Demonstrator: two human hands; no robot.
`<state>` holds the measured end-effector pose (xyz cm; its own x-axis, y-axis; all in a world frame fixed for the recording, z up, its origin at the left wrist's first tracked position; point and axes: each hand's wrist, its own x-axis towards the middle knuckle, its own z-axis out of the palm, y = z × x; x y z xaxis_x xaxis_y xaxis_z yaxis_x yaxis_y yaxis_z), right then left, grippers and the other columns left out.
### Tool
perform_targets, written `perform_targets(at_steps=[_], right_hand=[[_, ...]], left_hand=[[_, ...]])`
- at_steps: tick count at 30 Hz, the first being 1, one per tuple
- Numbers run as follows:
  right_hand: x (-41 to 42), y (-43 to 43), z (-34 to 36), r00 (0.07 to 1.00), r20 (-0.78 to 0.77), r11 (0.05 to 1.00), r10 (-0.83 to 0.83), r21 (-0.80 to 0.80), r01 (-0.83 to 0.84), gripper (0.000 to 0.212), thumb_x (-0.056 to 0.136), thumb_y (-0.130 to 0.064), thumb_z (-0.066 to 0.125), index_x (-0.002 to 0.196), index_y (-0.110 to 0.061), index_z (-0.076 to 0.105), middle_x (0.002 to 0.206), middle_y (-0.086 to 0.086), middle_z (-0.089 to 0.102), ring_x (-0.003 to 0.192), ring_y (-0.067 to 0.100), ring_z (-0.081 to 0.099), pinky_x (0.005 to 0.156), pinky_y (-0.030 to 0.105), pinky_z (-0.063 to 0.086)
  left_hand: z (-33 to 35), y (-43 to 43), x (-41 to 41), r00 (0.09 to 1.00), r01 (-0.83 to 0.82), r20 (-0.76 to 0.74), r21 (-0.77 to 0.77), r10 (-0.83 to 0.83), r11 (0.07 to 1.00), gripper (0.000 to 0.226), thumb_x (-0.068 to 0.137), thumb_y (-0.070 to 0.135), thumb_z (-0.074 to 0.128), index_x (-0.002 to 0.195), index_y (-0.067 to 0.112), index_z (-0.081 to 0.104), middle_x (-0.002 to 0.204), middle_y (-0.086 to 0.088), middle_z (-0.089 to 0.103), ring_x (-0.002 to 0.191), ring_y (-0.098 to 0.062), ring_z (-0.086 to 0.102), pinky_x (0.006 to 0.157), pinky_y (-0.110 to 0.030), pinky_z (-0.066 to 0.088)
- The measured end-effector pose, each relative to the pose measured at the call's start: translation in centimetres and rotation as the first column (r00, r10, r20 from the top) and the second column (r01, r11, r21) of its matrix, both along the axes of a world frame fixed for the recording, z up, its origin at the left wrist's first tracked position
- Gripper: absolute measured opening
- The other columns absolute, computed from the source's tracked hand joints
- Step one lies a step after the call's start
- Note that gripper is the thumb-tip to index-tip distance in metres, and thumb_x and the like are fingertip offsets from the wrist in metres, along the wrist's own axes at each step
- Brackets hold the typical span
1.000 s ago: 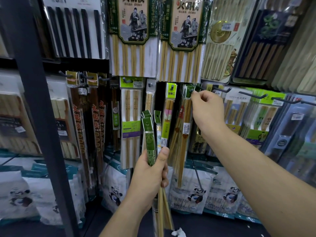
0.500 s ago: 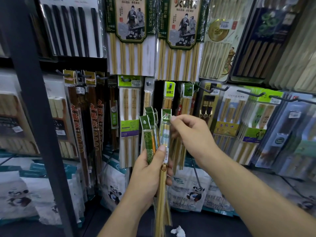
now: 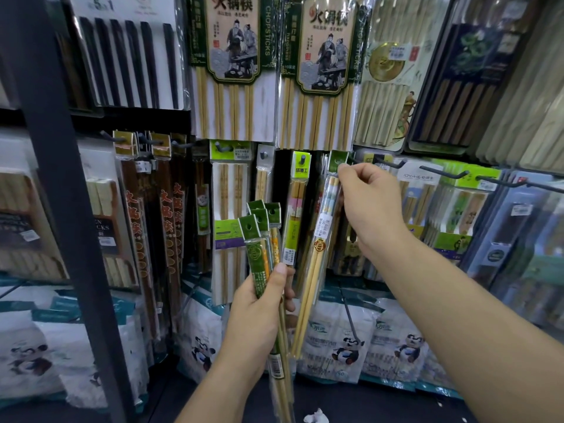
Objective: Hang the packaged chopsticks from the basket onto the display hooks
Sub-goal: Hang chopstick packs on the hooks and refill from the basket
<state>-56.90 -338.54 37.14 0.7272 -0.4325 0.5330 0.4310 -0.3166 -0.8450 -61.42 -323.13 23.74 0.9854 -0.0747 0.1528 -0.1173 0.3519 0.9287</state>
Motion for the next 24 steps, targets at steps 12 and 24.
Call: perform_targets(at_steps=[12,24], right_hand=[[0.3,-0.4,-0.3,0.999,0.031,0.998,-0.02,-0.051,0.022,0.036,0.098,-0.016,0.058,0.064,-0.011,0.049,0.045,-0.015,0.035,0.044,0.003,0.031,0.056,-0.003,0.04],[1.1,-0.7,-1.1,0.992,-0.05,0.987,-0.116,-0.12,0.109,0.043,0.1,-0.034,0.059,0.062,-0.018,0.046,0.041,-0.015,0.039,0.042,0.002,0.039,0.055,0.02,0.043]], left_hand=[[-0.5,-0.1,0.3,1.0,-0.012,-0.007,-0.007,0.012,1.0,0.024,0.093,0.051,0.063,0.094,0.032,0.077,0.072,0.005,0.064,0.065,-0.013,0.065,0.062,-0.033,0.06],[-1.0,-0.2,0.7,0.998,-0.058,-0.009,0.006,0.058,0.998,0.028,0.084,0.058,0.064,0.102,0.042,0.079,0.069,0.007,0.064,0.077,-0.016,0.07,0.086,-0.041,0.062]])
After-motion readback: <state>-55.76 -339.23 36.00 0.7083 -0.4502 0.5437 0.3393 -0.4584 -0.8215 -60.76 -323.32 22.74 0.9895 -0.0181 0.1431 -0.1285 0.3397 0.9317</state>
